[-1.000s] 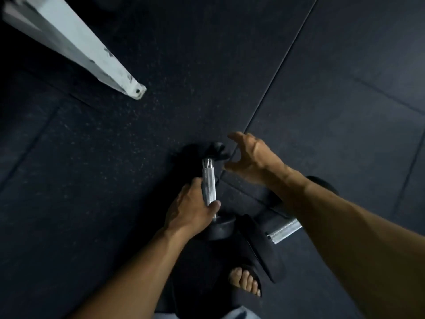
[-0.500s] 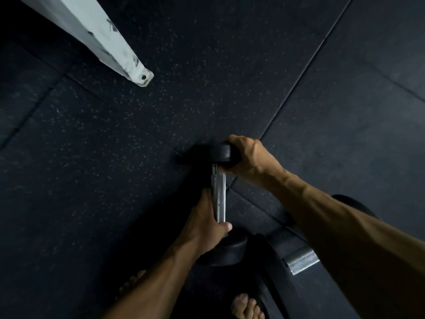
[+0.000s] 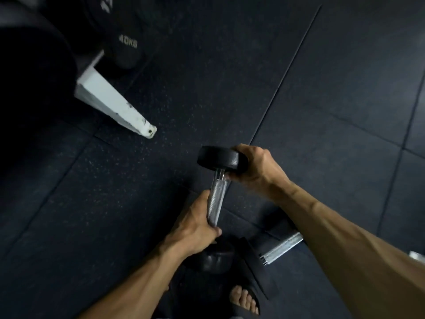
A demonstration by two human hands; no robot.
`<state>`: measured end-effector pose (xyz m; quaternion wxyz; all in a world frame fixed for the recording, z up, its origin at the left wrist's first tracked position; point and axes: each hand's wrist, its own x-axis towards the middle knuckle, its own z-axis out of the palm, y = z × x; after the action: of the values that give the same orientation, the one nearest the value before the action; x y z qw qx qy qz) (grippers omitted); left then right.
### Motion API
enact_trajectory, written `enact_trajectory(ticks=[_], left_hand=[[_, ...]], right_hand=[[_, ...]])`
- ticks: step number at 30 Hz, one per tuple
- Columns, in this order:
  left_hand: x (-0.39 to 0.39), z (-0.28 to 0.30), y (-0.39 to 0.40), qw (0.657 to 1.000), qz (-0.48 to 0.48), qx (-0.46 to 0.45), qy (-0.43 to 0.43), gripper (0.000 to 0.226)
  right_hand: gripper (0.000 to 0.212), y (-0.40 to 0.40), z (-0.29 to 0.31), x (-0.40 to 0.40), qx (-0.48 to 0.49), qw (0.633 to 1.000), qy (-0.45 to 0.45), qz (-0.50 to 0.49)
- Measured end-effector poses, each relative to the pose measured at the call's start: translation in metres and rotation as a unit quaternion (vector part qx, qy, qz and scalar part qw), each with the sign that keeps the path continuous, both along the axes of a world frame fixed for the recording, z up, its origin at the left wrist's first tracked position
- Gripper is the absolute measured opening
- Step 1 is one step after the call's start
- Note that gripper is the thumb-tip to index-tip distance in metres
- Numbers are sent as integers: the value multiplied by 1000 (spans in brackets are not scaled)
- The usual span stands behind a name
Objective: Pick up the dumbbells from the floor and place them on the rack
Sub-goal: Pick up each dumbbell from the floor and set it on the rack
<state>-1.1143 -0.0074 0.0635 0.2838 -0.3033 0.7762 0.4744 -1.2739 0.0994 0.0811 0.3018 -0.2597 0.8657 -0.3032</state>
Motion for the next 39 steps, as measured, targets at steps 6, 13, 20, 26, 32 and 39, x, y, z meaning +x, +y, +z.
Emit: enact_trajectory(ticks=[6, 13, 20, 26, 32, 39], left_hand=[[-40, 125, -6, 999, -18, -16, 49, 87], [-68, 299, -16, 986, -74, -72, 132, 75], [-63, 464, -42, 974, -76, -100, 189, 76], [-46, 550, -92, 960, -23, -130, 245, 74], [-47, 599, -184, 955, 4, -137, 263, 75], [-82, 619, -305, 945, 67, -159, 279, 65]], right_hand=[[25, 4, 145, -34, -15, 998, 61, -20], [33, 13, 324, -50, -71, 988, 135, -32], [30, -9, 485, -49, -115, 978, 173, -10], [26, -77, 580, -43, -146, 966, 206, 56], [20, -179, 634, -50, -157, 956, 224, 102], [24, -315, 668, -87, -163, 948, 228, 148]])
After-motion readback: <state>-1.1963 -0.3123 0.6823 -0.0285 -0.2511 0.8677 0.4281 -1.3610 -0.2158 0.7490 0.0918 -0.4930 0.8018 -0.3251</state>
